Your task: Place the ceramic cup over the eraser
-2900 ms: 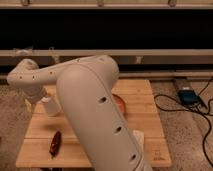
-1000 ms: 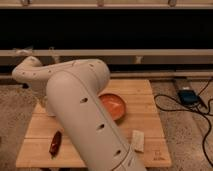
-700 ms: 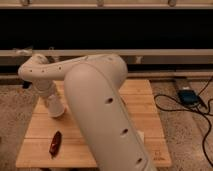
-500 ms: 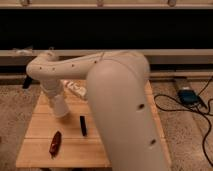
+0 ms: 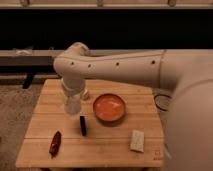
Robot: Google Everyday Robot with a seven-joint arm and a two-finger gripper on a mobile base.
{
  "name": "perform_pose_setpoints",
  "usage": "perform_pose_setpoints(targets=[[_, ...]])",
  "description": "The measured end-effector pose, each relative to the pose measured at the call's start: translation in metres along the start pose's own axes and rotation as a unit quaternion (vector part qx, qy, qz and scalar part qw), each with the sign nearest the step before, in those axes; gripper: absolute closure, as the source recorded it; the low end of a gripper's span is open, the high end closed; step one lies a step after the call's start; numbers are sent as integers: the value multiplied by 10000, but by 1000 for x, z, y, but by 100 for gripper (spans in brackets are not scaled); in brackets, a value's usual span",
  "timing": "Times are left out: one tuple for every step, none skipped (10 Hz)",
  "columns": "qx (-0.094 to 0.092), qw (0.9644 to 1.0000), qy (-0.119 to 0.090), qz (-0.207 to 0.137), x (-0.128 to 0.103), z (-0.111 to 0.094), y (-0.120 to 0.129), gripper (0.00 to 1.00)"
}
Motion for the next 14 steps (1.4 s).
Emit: perform_pose_setpoints(targets=[[-14, 9998, -189, 65, 11, -20, -9, 100], [-14, 9995, -309, 117, 18, -33, -16, 100], [21, 9991, -400, 132, 26, -45, -20, 100], [72, 9992, -376, 126, 30, -47, -21, 100], [105, 9993, -327, 134, 32, -45, -21, 100], [204, 9995, -225, 103, 36, -37, -21, 100], [297, 9995, -102, 73, 43, -25, -22, 100], [397, 9992, 24, 53, 51, -12, -24, 100], [455, 9989, 134, 32, 56, -3, -24, 100], [501, 9984, 269, -10, 63, 6, -23, 100], [525, 9979, 370, -46, 68, 11, -21, 100], [543, 9974, 460, -73, 73, 15, -19, 100], [541, 9971, 531, -105, 77, 19, -15, 100], [520, 9968, 586, -150, 80, 23, -10, 100]])
